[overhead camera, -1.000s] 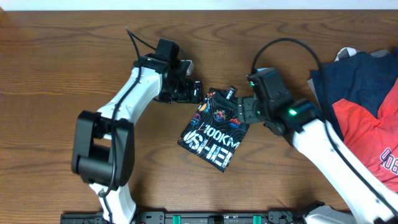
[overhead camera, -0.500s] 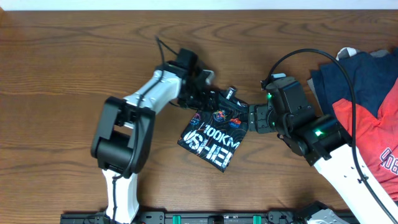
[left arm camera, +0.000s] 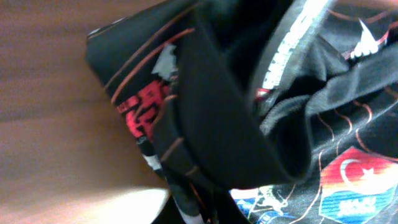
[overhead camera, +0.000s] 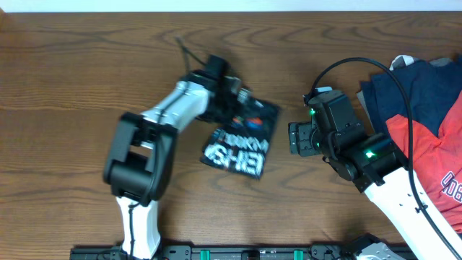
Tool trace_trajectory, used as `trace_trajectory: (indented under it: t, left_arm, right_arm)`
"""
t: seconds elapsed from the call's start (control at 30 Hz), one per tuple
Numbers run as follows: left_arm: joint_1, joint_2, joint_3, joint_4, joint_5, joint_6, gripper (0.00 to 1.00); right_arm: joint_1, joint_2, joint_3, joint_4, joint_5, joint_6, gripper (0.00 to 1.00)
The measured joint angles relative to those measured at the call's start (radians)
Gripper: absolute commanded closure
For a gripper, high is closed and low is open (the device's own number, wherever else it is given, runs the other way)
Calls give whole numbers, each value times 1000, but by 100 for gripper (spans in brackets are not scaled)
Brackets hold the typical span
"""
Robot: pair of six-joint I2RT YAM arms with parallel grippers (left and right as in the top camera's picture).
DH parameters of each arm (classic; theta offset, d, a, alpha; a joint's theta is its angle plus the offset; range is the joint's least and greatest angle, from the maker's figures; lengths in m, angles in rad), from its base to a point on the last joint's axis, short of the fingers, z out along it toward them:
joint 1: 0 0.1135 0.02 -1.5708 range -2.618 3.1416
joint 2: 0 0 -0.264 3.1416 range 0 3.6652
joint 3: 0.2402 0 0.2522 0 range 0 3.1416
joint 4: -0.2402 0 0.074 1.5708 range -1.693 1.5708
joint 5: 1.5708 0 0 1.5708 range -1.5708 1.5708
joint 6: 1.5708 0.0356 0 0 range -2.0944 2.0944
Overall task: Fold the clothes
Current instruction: 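Carry the bundle to the table's upper left with the left gripper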
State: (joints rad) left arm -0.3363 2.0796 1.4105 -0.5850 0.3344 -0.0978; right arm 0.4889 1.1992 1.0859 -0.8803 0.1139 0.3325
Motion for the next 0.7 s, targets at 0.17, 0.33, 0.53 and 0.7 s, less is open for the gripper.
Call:
trace_trajectory:
  t: [0.17,0.33,0.53,0.7]
  left_arm:
    - [271,-26,0,11,-104,-87,94]
    - [564,-58,0,61,-139,-182,94]
    - [871,-66,3,149,-79,-269,51]
    - [1025,-66,3,166,21,-347,2]
  right_arm:
    - [0,0,0,-24,0,0,19]
    - [0,0,0,-40,0,0,19]
    - [0,0,0,-40,0,0,19]
    - [0,0,0,-35,0,0,12]
